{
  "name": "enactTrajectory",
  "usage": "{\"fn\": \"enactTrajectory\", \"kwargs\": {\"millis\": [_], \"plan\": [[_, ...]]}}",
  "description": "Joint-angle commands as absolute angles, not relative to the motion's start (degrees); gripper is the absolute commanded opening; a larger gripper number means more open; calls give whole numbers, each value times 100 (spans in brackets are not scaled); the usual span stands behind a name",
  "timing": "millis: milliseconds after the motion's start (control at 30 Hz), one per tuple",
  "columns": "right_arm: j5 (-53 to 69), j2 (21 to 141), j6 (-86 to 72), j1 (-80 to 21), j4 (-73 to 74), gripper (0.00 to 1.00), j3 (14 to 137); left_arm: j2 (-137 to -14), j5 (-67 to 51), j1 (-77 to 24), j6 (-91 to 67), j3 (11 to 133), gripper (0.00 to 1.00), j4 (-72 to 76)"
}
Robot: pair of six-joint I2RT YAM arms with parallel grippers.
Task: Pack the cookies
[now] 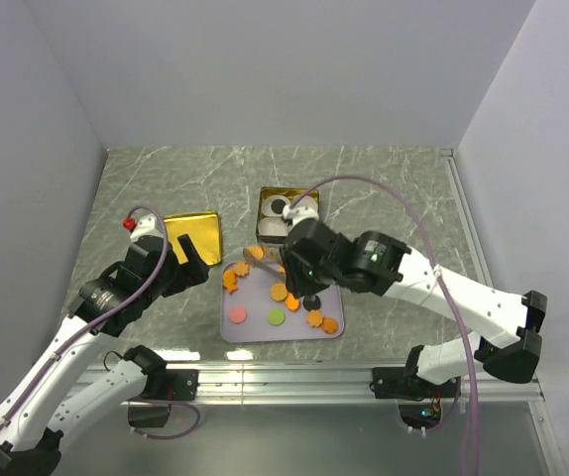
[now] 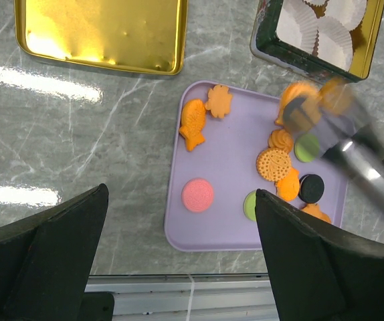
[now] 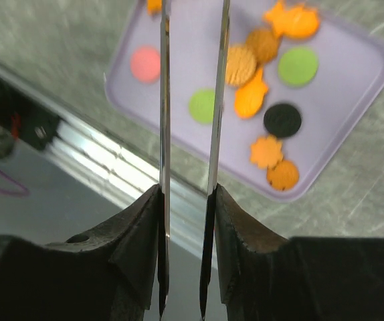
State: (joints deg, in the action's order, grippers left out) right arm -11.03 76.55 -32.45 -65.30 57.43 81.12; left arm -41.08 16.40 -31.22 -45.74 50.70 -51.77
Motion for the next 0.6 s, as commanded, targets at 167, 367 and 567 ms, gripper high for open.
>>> {"fn": "enactTrajectory", "kwargs": {"millis": [167,367,567], "plan": [[-739,7892,-2769,-5204,5467,29,9236,-4060,1617,-3146,-4526,5159,97,-5010],[-809,8542,-2470,-4536,5616,28,9905,-4113,1617,-3147,-4526,5168,97,-5027],[-485,9000,-2461,-3763,5432,25,9739,-4166,1652,-3146,-4544,5159,97,-5036]]}}
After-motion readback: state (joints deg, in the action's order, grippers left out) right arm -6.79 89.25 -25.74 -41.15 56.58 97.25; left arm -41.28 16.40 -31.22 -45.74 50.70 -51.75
